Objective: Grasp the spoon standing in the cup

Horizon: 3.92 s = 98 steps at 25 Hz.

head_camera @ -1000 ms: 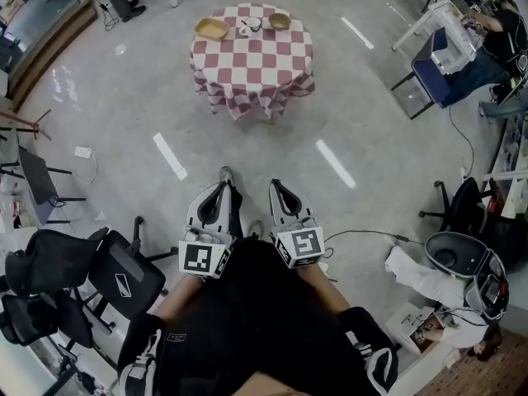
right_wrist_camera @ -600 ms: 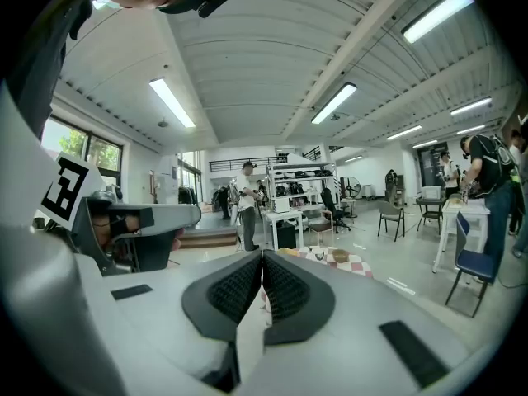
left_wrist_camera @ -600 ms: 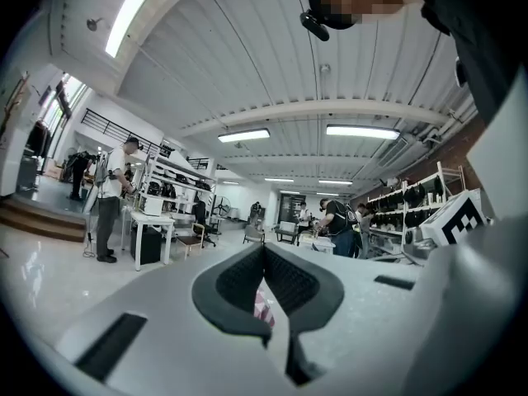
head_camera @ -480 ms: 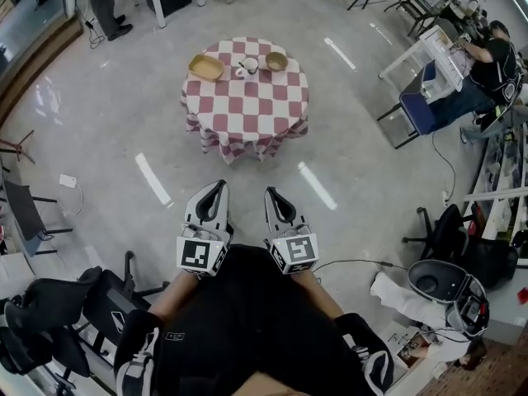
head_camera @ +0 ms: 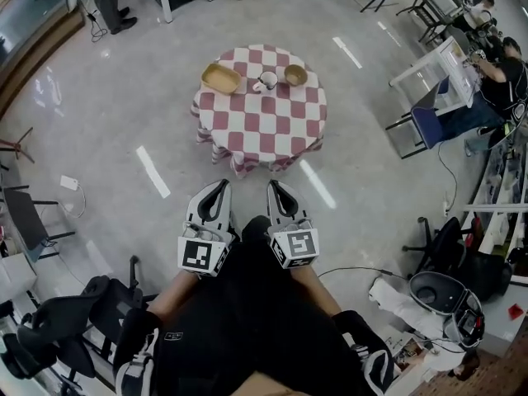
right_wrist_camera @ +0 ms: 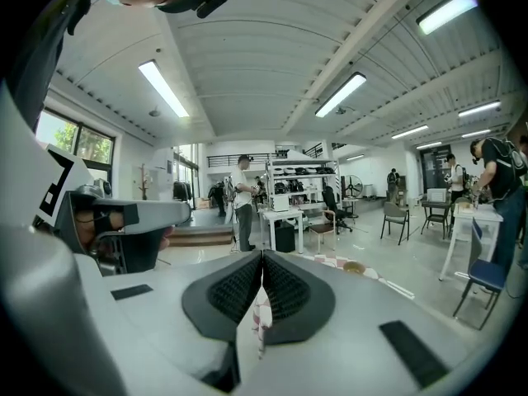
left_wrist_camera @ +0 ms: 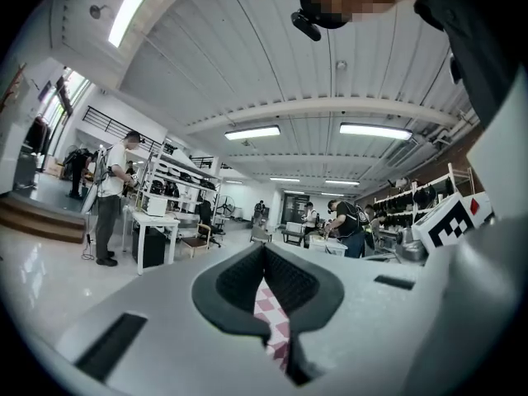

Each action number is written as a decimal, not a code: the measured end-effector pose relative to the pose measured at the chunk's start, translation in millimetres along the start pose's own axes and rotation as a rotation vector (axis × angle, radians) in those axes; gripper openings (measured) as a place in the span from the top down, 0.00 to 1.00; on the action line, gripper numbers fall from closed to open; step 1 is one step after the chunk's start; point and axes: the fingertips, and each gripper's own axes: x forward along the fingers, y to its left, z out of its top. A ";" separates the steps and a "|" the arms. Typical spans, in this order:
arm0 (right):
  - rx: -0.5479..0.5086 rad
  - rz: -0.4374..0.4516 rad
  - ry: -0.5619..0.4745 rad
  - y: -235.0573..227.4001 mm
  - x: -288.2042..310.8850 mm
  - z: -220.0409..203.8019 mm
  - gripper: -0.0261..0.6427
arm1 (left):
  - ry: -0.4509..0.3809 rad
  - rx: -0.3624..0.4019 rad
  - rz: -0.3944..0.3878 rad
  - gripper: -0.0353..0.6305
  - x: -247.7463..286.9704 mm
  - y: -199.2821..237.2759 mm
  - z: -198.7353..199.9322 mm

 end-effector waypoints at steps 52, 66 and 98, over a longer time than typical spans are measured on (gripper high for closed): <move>-0.300 0.174 0.603 -221.9 386.6 -179.5 0.82 | 0.198 -0.088 0.182 0.93 314.5 113.4 -32.8; -0.363 0.171 0.651 -224.5 416.9 -213.7 0.82 | 0.216 -0.107 0.234 0.93 308.0 120.0 -43.5; -0.066 -0.034 0.226 -155.2 239.3 -55.2 0.87 | 0.061 -0.064 0.079 0.93 141.7 82.3 -15.7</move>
